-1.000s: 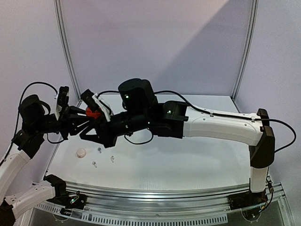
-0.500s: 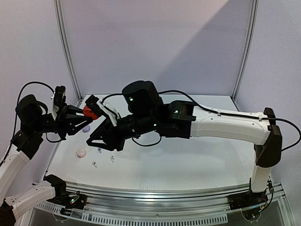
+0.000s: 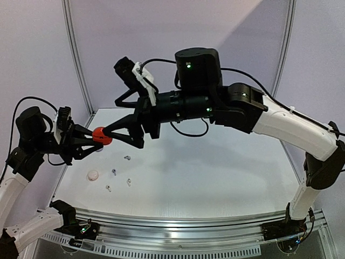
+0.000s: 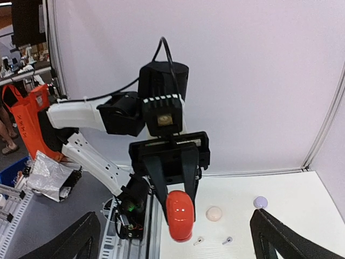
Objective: Insert the wireless bluetooth earbuds into the charging case
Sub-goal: Pass from the left arm to the right, then place the charging case with the earbuds at the center of the board, then pick up the charging case from the corner of the board.
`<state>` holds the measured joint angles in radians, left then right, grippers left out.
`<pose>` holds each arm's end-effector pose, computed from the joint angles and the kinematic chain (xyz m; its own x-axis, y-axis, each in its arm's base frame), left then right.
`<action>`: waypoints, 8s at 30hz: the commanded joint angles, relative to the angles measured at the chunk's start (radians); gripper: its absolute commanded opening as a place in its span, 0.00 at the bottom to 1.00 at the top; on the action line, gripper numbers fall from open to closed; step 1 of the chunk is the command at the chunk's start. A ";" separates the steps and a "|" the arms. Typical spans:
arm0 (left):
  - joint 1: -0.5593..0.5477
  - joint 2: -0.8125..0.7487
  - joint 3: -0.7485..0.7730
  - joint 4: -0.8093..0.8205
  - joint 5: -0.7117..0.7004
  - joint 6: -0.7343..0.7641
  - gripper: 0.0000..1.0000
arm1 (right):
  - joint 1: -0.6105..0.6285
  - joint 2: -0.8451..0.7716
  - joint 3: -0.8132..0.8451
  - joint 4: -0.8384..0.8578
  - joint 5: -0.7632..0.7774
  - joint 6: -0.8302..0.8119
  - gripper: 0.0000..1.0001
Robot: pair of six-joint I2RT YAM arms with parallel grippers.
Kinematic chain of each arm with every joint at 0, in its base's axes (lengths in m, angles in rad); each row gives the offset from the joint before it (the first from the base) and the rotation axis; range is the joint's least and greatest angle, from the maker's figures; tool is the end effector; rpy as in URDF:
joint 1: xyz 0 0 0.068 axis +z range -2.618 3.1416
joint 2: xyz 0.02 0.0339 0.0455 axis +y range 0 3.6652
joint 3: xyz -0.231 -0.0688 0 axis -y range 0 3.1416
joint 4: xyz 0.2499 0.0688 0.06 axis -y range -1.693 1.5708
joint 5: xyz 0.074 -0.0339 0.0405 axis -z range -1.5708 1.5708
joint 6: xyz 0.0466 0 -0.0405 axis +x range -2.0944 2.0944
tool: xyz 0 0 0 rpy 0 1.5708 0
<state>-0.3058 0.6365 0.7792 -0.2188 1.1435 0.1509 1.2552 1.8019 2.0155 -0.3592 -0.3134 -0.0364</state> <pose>0.1456 -0.0904 0.3386 0.0772 0.0410 -0.9962 0.9898 0.1172 0.0815 0.1172 0.4051 0.4328 -0.0086 -0.1380 -0.9904 -1.0000 0.0003 0.0087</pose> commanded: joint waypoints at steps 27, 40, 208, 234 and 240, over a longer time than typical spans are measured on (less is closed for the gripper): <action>-0.020 0.067 0.031 -0.017 -0.006 -0.201 0.00 | 0.057 0.191 0.105 -0.111 0.113 -0.261 0.25; -0.017 0.113 0.036 0.037 -0.005 -0.434 0.00 | 0.107 0.213 0.107 -0.205 0.231 -0.378 0.12; 0.419 0.791 0.118 -0.717 -0.887 1.209 0.86 | -0.518 0.119 -0.386 0.112 0.198 0.228 0.99; 0.455 1.023 0.060 -0.575 -0.848 1.382 0.66 | -0.413 0.060 -0.451 0.011 0.346 0.263 0.99; 0.455 1.013 0.037 -0.551 -0.862 1.386 0.46 | -0.411 0.049 -0.462 0.005 0.355 0.273 0.99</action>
<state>0.1532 1.6386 0.8471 -0.7975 0.2989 1.5352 0.8345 1.8912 1.5692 -0.3370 0.0158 0.2203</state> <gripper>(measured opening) 0.524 0.989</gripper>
